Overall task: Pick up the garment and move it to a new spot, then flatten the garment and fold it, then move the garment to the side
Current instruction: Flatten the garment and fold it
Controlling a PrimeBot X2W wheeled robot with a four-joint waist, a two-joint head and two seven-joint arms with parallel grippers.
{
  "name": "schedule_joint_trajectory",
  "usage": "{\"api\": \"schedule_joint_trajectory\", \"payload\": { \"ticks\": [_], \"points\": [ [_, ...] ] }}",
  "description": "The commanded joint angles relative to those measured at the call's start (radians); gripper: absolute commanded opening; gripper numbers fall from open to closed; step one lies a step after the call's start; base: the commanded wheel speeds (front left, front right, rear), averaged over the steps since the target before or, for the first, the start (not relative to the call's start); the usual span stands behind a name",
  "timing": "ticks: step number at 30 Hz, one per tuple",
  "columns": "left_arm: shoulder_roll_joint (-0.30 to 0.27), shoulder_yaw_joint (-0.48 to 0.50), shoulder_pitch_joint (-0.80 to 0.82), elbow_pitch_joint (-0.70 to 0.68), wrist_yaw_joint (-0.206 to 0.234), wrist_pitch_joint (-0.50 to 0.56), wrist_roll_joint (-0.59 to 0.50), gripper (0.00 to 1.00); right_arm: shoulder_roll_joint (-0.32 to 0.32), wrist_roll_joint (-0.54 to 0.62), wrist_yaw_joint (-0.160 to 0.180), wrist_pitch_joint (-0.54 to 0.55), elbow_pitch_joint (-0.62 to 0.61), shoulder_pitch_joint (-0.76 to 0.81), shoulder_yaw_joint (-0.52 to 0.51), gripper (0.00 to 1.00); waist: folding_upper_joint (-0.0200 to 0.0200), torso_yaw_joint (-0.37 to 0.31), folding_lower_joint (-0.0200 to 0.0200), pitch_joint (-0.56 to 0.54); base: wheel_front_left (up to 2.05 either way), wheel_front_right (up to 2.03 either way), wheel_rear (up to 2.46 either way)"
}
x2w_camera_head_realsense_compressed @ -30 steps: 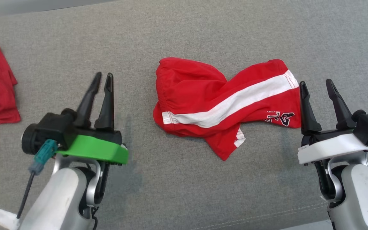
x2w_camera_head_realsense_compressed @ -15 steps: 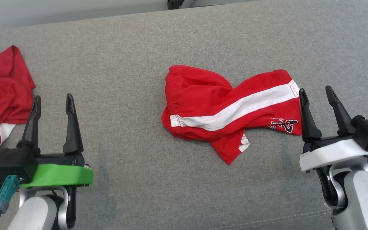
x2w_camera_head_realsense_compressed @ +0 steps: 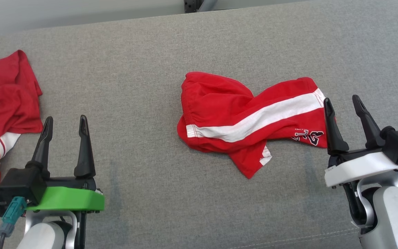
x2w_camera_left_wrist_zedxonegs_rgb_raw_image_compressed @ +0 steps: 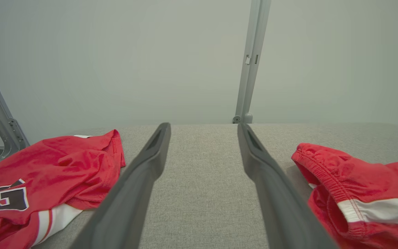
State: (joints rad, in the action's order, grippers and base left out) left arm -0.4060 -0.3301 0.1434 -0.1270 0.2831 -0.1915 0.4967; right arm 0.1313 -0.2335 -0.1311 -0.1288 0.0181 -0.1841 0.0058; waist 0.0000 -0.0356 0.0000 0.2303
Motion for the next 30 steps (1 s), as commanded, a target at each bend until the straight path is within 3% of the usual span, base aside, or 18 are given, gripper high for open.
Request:
{"api": "schedule_joint_trajectory", "payload": {
  "ticks": [1,9,12,14,19,24,30],
  "points": [
    [-0.004,-0.001,-0.002,0.002,0.002,0.000,0.003,1.00,0.001,0.002,0.001,0.003,-0.004,0.012,-0.002,1.00,0.0000,0.000,0.0000,0.000,0.00,0.00,0.00],
    [-0.007,-0.017,0.044,-0.009,-0.014,0.006,-0.008,1.00,0.000,-0.001,0.001,0.003,-0.007,0.009,-0.007,1.00,0.0000,0.001,0.0000,0.006,0.00,0.00,0.00],
    [0.010,-0.053,0.099,-0.017,-0.052,0.028,0.001,1.00,-0.002,0.000,0.001,0.005,-0.013,0.000,-0.008,1.00,0.0000,0.003,0.0000,0.021,0.00,0.00,0.00],
    [0.034,-0.111,0.167,0.000,-0.106,0.084,0.018,1.00,-0.001,0.000,0.001,0.004,-0.013,-0.012,-0.002,1.00,0.0000,-0.003,0.0000,0.037,0.00,0.00,0.00],
    [0.090,-0.216,0.237,0.069,-0.179,0.207,0.058,1.00,-0.007,-0.007,0.001,-0.005,-0.002,-0.028,0.013,1.00,0.0000,-0.031,0.0000,0.064,0.00,0.00,0.00],
    [0.135,-0.280,0.249,0.155,-0.222,0.292,0.111,1.00,-0.007,-0.008,0.001,-0.015,0.011,-0.038,0.012,1.00,0.0000,-0.054,0.0000,0.085,0.00,0.00,0.00],
    [0.156,-0.295,0.268,0.227,-0.243,0.334,0.151,1.00,-0.009,-0.011,0.001,-0.025,0.020,-0.049,0.010,1.00,0.0000,-0.065,0.0000,0.099,0.00,0.00,0.00]
  ]
}}
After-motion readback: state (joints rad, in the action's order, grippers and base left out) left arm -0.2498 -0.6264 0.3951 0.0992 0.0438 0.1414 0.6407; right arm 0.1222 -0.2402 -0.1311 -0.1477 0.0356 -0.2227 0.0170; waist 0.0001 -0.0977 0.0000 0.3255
